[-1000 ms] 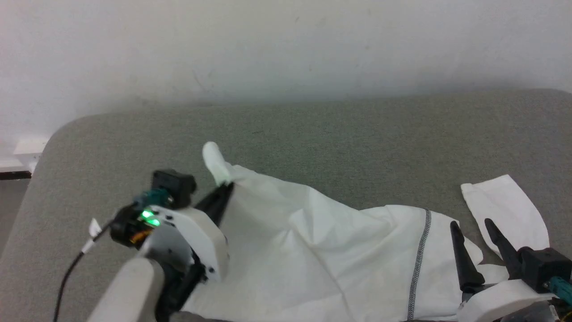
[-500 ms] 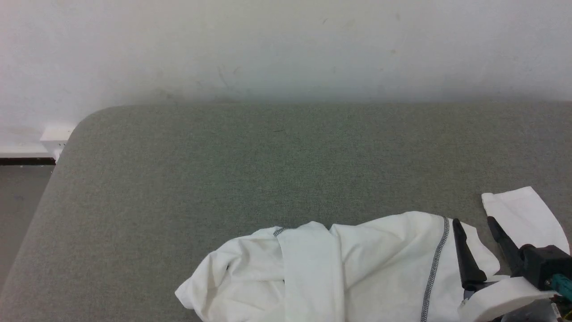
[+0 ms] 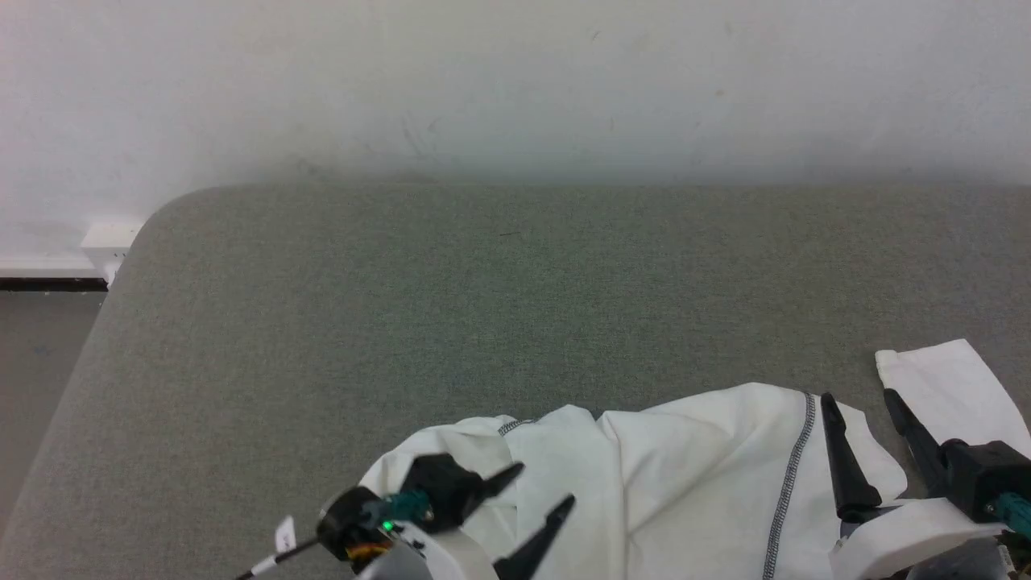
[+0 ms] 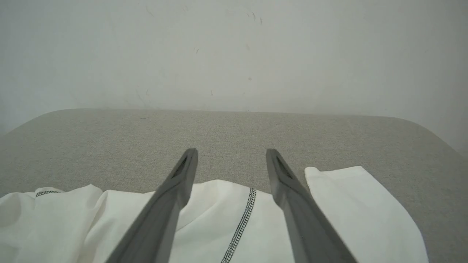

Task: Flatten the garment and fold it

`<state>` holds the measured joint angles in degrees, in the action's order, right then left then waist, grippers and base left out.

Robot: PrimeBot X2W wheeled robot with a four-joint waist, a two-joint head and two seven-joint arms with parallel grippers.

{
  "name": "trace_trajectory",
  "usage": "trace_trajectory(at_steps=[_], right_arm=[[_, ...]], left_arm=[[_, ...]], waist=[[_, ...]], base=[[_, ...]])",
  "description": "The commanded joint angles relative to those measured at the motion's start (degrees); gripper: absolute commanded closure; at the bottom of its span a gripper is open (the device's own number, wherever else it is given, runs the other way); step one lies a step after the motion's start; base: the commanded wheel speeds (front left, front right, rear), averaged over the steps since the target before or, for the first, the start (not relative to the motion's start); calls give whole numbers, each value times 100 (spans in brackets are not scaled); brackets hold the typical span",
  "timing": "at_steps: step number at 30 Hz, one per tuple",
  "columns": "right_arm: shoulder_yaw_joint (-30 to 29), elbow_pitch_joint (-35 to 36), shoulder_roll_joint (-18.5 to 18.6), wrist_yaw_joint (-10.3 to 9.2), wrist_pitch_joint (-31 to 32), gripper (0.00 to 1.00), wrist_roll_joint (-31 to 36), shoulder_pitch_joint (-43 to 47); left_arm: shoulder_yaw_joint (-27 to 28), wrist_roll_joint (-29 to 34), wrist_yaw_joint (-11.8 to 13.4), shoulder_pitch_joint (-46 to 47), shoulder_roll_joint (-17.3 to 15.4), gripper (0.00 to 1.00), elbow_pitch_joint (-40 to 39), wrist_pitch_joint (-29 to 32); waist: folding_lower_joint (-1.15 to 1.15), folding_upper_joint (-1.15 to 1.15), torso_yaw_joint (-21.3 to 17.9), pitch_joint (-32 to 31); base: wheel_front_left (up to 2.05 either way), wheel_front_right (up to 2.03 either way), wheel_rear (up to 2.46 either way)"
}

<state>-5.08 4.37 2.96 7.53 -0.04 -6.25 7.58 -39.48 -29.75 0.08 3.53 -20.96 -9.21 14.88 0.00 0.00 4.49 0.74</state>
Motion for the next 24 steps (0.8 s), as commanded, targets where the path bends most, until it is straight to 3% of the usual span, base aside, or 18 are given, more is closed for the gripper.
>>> trace_trajectory(at_steps=[1, 4, 12, 18, 24], right_arm=[[-4, 35, -8, -4, -10, 0, 40, -40], [-6, 74, -8, -4, 18, 0, 76, -57], [168, 172, -8, -4, 79, 0, 171, -215], [401, 139, -8, -4, 106, 0, 160, -303], [643, 45, -8, -4, 130, 0, 74, -322]], left_arm=[[89, 47, 61, 120, -52, 0, -12, -33], [480, -5, 258, 340, -150, 0, 175, -54], [839, -278, 118, 1070, -195, 0, 1865, 112], [562, -346, -240, 1535, -71, 0, 3275, 613], [15, -193, -531, 1925, -43, 0, 4188, 1474]], waist=[[0, 0, 2, -1], [0, 0, -6, -10], [0, 0, -151, 119], [0, 0, -338, 217], [0, 0, -499, 272]], base=[[0, 0, 0], [0, 0, 0], [0, 0, 0], [0, 0, 0], [0, 0, 0]])
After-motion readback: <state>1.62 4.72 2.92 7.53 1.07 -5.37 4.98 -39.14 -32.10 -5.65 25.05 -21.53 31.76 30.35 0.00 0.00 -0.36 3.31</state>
